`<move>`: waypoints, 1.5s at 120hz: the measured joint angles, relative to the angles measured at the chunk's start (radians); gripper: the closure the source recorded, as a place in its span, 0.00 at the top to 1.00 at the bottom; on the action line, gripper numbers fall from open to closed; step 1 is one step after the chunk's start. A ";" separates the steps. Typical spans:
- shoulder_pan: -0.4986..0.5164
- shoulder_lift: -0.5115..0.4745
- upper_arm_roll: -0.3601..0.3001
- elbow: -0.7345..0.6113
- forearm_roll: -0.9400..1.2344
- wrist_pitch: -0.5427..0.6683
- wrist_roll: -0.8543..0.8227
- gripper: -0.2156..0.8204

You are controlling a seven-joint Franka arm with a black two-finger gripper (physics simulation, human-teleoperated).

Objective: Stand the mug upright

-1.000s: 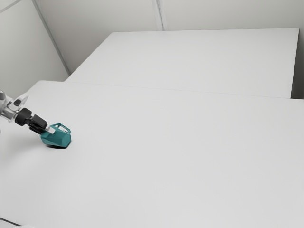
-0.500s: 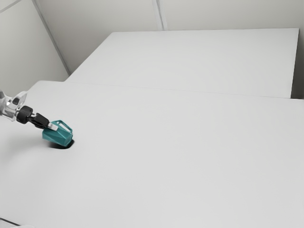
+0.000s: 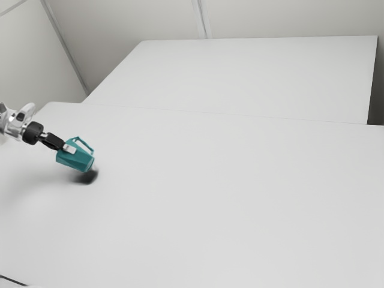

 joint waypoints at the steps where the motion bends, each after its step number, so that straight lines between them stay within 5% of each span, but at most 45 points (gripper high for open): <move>1: -0.006 -0.004 0.001 0.000 0.003 0.000 0.000 0.04; 83: -0.559 -0.073 0.098 -0.041 0.498 0.393 -0.176 0.04; 135: -0.716 -0.063 0.126 -0.141 0.620 0.728 -0.342 0.04; 180: -0.736 -0.033 0.127 -0.145 0.663 0.834 -0.442 0.04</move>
